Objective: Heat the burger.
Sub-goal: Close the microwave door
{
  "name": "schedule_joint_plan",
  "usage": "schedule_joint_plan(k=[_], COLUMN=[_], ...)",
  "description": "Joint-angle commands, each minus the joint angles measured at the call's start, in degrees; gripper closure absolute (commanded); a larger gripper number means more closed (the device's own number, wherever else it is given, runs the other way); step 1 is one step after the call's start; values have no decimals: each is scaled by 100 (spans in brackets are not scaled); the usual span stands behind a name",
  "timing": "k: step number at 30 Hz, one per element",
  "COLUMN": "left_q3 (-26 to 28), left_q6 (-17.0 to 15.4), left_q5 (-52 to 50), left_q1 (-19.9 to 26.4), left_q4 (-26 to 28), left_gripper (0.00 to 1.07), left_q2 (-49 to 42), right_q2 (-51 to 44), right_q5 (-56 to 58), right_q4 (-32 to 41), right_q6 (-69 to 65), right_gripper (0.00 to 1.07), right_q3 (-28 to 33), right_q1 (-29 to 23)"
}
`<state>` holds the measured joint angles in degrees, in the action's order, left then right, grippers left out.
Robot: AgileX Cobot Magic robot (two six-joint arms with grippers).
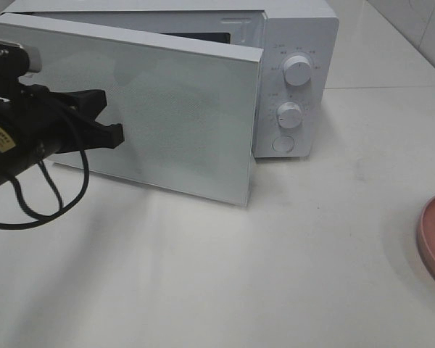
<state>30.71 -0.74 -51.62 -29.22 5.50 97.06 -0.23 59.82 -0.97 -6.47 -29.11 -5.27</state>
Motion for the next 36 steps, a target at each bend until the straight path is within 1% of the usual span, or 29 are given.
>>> schedule_joint_plan(k=[1,2,4,5,6,8,9,10,11,13,14,15,16,18,19,22,23,24,26,27,28,29,31,33,34,35,36], left_q3=[298,298,653,653,837,922,1129,1129,1324,1404,1610,1610,1811,1902,2091,2177,2343,2538,2618,2790,2790,2951,3014,3237,3237,3421,3421], left_q6=[149,149,384,384,510,556,613,613,630,630,659,659,699,722,768,796,825,825,825,825,825,831,831,854,854,917,917], left_q5=[-52,-52,74,74,195,246,327,327,401,401,481,481,573,613,665,688,751,922,985,997,997,1003,1003,1066,1066,1203,1203], left_q1=[-241,-241,-476,-476,-567,-607,-682,-682,-739,-762,-825,-825,-865,-882,-922,-940,-963,-963,-963,-963,-963,-963,-963,-951,-951,-951,-951], left_q4=[493,493,871,871,1014,1071,1197,1197,1306,1352,1455,1455,1495,1495,1507,1501,1553,1593,1627,1684,1684,1725,1730,1742,1742,1851,1851], left_gripper=[107,107,107,107,107,107,107,107,107,107,107,107,107,107,107,107,107,107,107,107,107,107,107,107,107,107,107], left_q2=[189,189,378,378,476,521,636,636,739,779,888,888,991,1060,1169,1215,1306,1415,1467,1558,1558,1650,1684,1811,1811,1908,1908], right_q2=[-149,-149,-149,-149,-149,-149,-149,-149,-149,-149,-149,-149,-149,-149,-149,-149,-149,-149,-149,-149,-149,-149,-149,-149,-149,-149,-149], right_q5=[-34,-34,-34,-34,-34,-34,-34,-34,-34,-34,-34,-34,-34,-34,-34,-34,-34,-34,-34,-34,-34,-34,-34,-34,-34,-34,-34], right_q4=[11,11,11,11,11,11,11,11,11,11,11,11,11,11,11,11,11,11,11,11,11,11,11,11,11,11,11], right_q6=[34,34,34,34,34,34,34,34,34,34,34,34,34,34,34,34,34,34,34,34,34,34,34,34,34,34,34], right_gripper=[42,42,42,42,42,42,42,42,42,42,42,42,42,42,42,42,42,42,42,42,42,42,42,42,42,42,42], right_q3=[11,11,11,11,11,11,11,11,11,11,11,11,11,11,11,11,11,11,11,11,11,11,11,11,11,11,11], right_q1=[46,46,46,46,46,46,46,46,46,46,46,46,46,46,46,46,46,46,46,46,46,46,46,46,46,46,46])
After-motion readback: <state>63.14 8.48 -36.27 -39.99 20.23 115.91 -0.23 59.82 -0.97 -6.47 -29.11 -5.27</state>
